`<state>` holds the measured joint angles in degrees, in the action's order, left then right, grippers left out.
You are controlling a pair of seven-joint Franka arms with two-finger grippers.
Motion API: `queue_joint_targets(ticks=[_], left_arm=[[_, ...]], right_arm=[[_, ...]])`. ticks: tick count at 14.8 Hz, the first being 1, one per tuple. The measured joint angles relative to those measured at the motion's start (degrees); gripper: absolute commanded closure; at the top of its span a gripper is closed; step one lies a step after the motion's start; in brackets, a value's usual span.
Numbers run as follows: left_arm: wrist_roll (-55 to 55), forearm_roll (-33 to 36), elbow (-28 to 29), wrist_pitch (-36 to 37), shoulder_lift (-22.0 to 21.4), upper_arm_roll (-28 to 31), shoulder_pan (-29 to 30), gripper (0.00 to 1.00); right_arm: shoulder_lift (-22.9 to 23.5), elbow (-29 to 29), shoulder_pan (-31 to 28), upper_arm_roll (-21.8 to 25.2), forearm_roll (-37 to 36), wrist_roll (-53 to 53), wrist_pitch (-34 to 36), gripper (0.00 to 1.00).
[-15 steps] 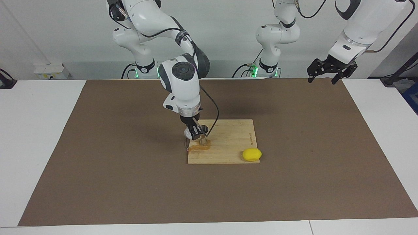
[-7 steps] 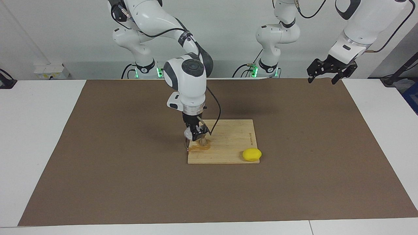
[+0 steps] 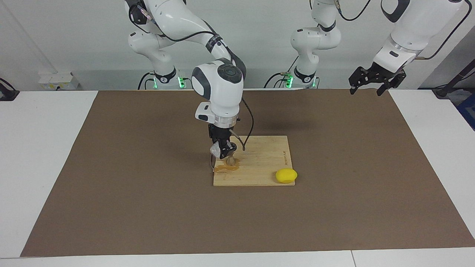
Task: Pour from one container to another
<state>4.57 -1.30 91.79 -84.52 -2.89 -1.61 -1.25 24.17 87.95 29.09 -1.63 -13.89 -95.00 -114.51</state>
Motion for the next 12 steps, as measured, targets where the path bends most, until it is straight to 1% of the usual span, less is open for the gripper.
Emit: queue_joint_targets(ticks=[8, 12], left_arm=[[0.0, 0.0, 0.0, 0.0, 0.0, 0.0, 0.0, 0.0], [0.0, 0.0, 0.0, 0.0, 0.0, 0.0, 0.0, 0.0]], right_arm=[[0.0, 0.0, 0.6, 0.0, -0.2, 0.0, 0.3, 1.0], [0.0, -0.2, 0.2, 0.1, 2.7, 0.0, 0.3, 1.0]])
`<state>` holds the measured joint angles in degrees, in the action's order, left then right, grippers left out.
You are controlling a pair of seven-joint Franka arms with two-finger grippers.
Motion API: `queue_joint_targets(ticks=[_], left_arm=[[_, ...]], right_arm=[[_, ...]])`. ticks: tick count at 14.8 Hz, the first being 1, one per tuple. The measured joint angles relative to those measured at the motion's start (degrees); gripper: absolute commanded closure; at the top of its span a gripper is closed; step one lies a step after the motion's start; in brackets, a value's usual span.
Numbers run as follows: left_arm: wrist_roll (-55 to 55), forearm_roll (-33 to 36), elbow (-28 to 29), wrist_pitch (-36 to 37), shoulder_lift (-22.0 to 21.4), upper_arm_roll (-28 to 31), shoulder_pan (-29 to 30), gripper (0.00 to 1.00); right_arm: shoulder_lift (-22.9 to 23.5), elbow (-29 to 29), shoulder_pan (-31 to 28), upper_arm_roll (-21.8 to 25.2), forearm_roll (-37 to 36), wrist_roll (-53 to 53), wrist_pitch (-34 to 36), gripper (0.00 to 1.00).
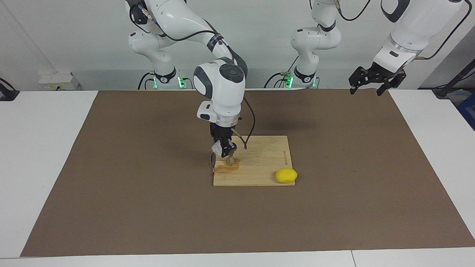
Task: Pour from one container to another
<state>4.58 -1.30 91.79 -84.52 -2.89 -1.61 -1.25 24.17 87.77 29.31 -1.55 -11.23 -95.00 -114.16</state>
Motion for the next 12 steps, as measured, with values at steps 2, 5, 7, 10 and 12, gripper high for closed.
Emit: queue_joint_targets(ticks=[2, 5, 7, 10, 12], left_arm=[[0.0, 0.0, 0.0, 0.0, 0.0, 0.0, 0.0, 0.0], [0.0, 0.0, 0.0, 0.0, 0.0, 0.0, 0.0, 0.0], [0.0, 0.0, 0.0, 0.0, 0.0, 0.0, 0.0, 0.0], [0.0, 0.0, 0.0, 0.0, 0.0, 0.0, 0.0, 0.0], [0.0, 0.0, 0.0, 0.0, 0.0, 0.0, 0.0, 0.0]], right_arm=[[0.0, -0.1, -0.5, 0.0, 1.9, 0.0, 0.0, 1.0], [0.0, -0.3, -1.9, 0.1, 4.7, 0.0, 0.0, 1.0], [0.0, -0.5, -3.2, 0.1, 6.9, 0.0, 0.0, 1.0], [0.0, -0.6, -4.7, 0.1, 10.8, 0.9, 0.0, 1.0], [0.0, -0.7, -5.7, 0.1, 14.4, 2.0, 0.0, 1.0]])
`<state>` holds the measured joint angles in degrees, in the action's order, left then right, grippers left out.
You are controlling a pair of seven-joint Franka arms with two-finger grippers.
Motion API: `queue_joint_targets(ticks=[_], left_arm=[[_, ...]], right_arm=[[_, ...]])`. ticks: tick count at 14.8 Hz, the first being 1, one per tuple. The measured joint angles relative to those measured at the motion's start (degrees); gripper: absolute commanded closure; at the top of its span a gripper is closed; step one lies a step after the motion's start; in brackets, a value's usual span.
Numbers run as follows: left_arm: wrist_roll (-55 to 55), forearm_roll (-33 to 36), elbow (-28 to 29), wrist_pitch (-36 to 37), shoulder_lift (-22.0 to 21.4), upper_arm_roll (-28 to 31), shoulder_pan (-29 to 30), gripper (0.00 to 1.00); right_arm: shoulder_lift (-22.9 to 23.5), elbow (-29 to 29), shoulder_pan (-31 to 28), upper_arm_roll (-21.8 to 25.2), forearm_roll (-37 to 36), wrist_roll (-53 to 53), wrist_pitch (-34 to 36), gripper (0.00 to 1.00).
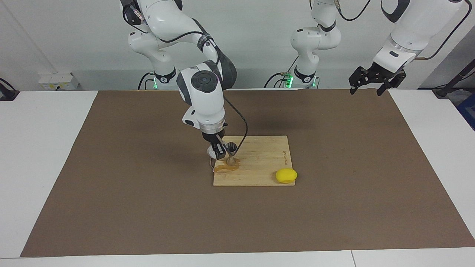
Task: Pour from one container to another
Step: 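Carry the glass cup back away from the board with the right gripper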
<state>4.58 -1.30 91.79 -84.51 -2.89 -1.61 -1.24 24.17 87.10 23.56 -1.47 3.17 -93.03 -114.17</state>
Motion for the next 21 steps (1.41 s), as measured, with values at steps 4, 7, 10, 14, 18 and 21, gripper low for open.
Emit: queue_joint_targets(ticks=[4, 7, 10, 14, 18, 21], left_arm=[[0.0, 0.0, 0.0, 0.0, 0.0, 0.0, 0.0, 0.0], [0.0, 0.0, 0.0, 0.0, 0.0, 0.0, 0.0, 0.0], [0.0, 0.0, 0.0, 0.0, 0.0, 0.0, 0.0, 0.0], [0.0, 0.0, 0.0, 0.0, 0.0, 0.0, 0.0, 0.0], [0.0, 0.0, 0.0, 0.0, 0.0, 0.0, 0.0, 0.0], [0.0, 0.0, 0.0, 0.0, 0.0, 0.0, 0.0, 0.0]], right_arm=[[0.0, 0.2, -4.2, 0.1, 8.8, 4.7, 0.0, 1.0], [0.0, 2.0, -9.3, 0.2, 15.2, 9.2, 0.2, 1.0], [-0.5, 6.9, -15.3, 0.4, 23.6, 14.2, -1.3, 1.0], [-1.4, 13.3, -22.0, 0.4, 27.0, 21.9, -1.8, 1.0], [-1.4, 17.4, -26.4, 0.4, 29.7, 30.0, -1.8, 1.0], [-0.9, 19.8, -30.3, 0.5, 31.5, 36.9, -1.8, 1.0]])
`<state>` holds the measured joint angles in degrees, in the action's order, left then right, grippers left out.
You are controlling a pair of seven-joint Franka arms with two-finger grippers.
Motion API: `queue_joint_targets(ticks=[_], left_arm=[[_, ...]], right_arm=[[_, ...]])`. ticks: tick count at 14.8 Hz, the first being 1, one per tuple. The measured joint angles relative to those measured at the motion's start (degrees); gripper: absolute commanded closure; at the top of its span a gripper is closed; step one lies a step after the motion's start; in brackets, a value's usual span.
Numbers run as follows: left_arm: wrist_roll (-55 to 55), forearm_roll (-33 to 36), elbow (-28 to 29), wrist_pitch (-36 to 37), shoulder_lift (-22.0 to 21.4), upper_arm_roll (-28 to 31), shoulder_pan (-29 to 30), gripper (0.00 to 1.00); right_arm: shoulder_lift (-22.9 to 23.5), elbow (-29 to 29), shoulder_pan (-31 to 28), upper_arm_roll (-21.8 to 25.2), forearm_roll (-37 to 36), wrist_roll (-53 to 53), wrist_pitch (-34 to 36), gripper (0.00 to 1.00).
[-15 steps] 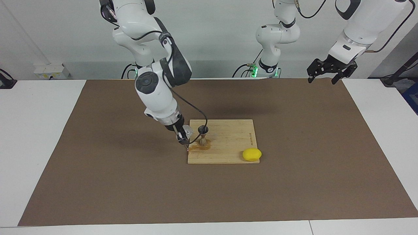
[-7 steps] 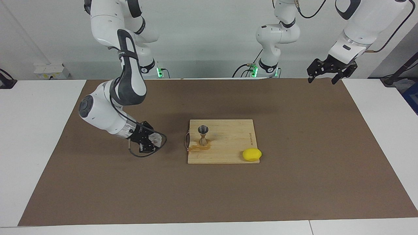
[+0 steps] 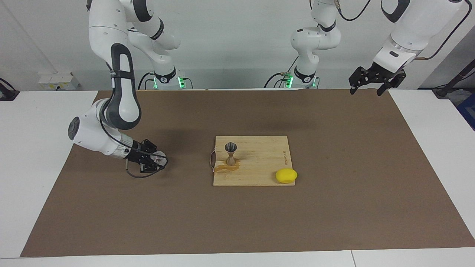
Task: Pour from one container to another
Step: 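Carry the glass cup back away from the board with the right gripper, then lower the glass cup onto the table with the right gripper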
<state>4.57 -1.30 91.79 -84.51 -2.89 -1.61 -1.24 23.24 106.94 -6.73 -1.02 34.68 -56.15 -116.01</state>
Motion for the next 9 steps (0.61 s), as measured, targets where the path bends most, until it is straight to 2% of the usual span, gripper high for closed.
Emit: queue_joint_targets(ticks=[5, 7, 8, 9], left_arm=[[0.0, 0.0, 0.0, 0.0, 0.0, 0.0, 0.0, 0.0], [0.0, 0.0, 0.0, 0.0, 0.0, 0.0, 0.0, 0.0], [0.0, 0.0, 0.0, 0.0, 0.0, 0.0, 0.0, 0.0], [0.0, 0.0, 0.0, 0.0, 0.0, 0.0, 0.0, 0.0]], right_arm=[[0.6, 1.6, -3.3, 0.0, 0.0, 6.4, 0.0, 1.0], [0.6, 2.2, -3.4, 0.0, 0.0, 6.5, -0.3, 0.59], [0.6, 2.8, -3.4, 0.0, 0.1, 6.5, -1.2, 0.33], [0.4, 3.1, -3.5, 0.0, 0.4, 6.5, -1.6, 0.03]])
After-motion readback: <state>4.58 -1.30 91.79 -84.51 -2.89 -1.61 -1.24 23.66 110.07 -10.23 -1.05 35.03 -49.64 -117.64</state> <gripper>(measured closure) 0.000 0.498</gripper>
